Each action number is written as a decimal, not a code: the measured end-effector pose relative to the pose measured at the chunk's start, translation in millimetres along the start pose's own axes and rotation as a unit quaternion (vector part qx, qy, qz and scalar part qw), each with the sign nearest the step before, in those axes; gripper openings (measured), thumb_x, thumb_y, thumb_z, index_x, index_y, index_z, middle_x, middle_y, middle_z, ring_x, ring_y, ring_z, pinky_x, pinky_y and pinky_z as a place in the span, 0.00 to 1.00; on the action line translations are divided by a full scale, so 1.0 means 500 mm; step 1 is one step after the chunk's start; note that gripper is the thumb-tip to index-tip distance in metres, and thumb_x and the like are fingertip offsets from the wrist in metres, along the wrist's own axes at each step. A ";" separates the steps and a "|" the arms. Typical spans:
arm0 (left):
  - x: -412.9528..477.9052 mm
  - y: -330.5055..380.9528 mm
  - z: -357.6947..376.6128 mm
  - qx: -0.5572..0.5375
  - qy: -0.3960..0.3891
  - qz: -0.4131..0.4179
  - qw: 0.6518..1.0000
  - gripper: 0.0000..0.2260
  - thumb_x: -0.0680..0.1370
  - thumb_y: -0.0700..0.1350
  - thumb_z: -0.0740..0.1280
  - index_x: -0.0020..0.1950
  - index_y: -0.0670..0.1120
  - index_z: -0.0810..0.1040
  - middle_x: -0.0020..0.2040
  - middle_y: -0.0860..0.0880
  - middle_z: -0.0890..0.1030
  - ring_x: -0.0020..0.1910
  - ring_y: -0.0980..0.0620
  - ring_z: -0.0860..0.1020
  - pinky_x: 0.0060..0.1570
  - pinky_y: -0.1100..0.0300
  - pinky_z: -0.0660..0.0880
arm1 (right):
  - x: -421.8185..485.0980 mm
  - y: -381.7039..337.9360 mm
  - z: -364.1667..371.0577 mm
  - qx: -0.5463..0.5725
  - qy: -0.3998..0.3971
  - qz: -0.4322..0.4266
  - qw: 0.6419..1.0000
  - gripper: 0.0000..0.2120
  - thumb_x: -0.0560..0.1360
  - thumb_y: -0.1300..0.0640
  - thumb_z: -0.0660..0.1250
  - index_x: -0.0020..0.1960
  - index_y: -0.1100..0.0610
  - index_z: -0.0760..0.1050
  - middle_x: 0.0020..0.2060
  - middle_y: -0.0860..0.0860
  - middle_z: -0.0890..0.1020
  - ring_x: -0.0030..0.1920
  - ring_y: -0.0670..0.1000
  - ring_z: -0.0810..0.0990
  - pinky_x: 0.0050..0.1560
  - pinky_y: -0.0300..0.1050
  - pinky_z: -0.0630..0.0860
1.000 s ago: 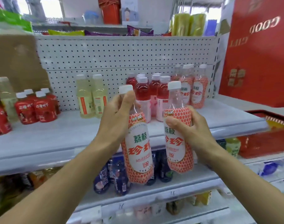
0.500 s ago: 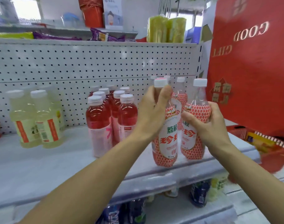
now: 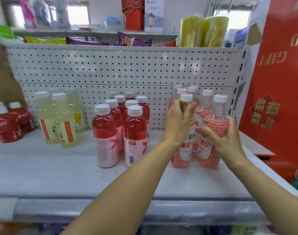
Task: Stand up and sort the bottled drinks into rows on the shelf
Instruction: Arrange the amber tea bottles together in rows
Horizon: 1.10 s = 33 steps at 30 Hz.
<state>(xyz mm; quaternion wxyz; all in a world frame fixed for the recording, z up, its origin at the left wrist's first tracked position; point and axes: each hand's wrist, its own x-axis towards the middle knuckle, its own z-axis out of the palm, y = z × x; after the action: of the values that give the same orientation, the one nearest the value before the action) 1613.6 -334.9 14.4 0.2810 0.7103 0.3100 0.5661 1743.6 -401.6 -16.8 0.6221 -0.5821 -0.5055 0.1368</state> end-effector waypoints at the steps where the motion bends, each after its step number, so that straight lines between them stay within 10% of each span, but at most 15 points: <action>1: 0.000 -0.002 0.001 0.013 0.001 -0.006 1.000 0.22 0.77 0.65 0.60 0.51 0.45 0.73 0.44 0.46 0.79 0.43 0.47 0.78 0.44 0.49 0.78 | 0.003 0.001 -0.002 -0.001 -0.002 0.003 1.000 0.32 0.71 0.50 0.76 0.67 0.51 0.61 0.51 0.43 0.76 0.49 0.42 0.78 0.47 0.42 0.74; 9: -0.059 0.019 -0.029 0.150 -0.080 -0.050 0.984 0.34 0.78 0.62 0.57 0.80 0.47 0.54 0.76 0.43 0.66 0.73 0.45 0.67 0.70 0.49 0.66 | -0.032 -0.006 0.023 -0.043 0.018 0.030 0.998 0.41 0.75 0.45 0.71 0.77 0.53 0.51 0.73 0.55 0.62 0.73 0.58 0.63 0.71 0.62 0.64; 14: -0.120 0.030 -0.057 0.195 -0.126 -0.083 0.969 0.37 0.83 0.47 0.63 0.81 0.50 0.40 0.77 0.42 0.59 0.73 0.41 0.66 0.71 0.46 0.65 | -0.101 -0.013 0.028 -0.087 0.021 0.011 0.996 0.39 0.80 0.57 0.65 0.81 0.57 0.42 0.80 0.50 0.44 0.79 0.51 0.43 0.78 0.53 0.47; 19: -0.224 0.046 -0.124 0.149 -0.147 -0.085 0.974 0.29 0.80 0.49 0.67 0.78 0.53 0.58 0.73 0.46 0.69 0.71 0.48 0.68 0.71 0.48 0.67 | -0.190 -0.019 0.040 -0.082 -0.021 -0.077 0.993 0.30 0.78 0.62 0.66 0.76 0.46 0.60 0.74 0.50 0.63 0.74 0.55 0.63 0.73 0.58 0.64; 24: -0.332 0.029 -0.305 0.144 -0.082 -0.103 0.981 0.20 0.81 0.49 0.67 0.73 0.50 0.70 0.63 0.52 0.79 0.60 0.58 0.76 0.63 0.61 0.72 | -0.269 -0.091 0.130 -0.041 -0.162 -0.107 0.980 0.21 0.77 0.64 0.66 0.52 0.35 0.75 0.50 0.38 0.82 0.50 0.39 0.80 0.48 0.22 0.72; 33: -0.437 -0.042 -0.810 0.214 0.011 -0.186 0.959 0.07 0.81 0.50 0.67 0.58 0.54 0.80 0.47 0.56 0.83 0.47 0.58 0.82 0.48 0.64 0.78 | -0.408 -0.253 0.508 0.039 -0.353 -0.082 0.931 0.12 0.77 0.60 0.68 0.51 0.43 0.81 0.48 0.38 0.84 0.50 0.44 0.83 0.54 0.51 0.79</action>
<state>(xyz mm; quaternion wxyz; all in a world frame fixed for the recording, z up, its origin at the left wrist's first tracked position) 1178.4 -467.5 -57.7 0.2194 0.6774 0.5535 0.4319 1398.5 -443.6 -51.1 0.4342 -0.4282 -0.7329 0.3017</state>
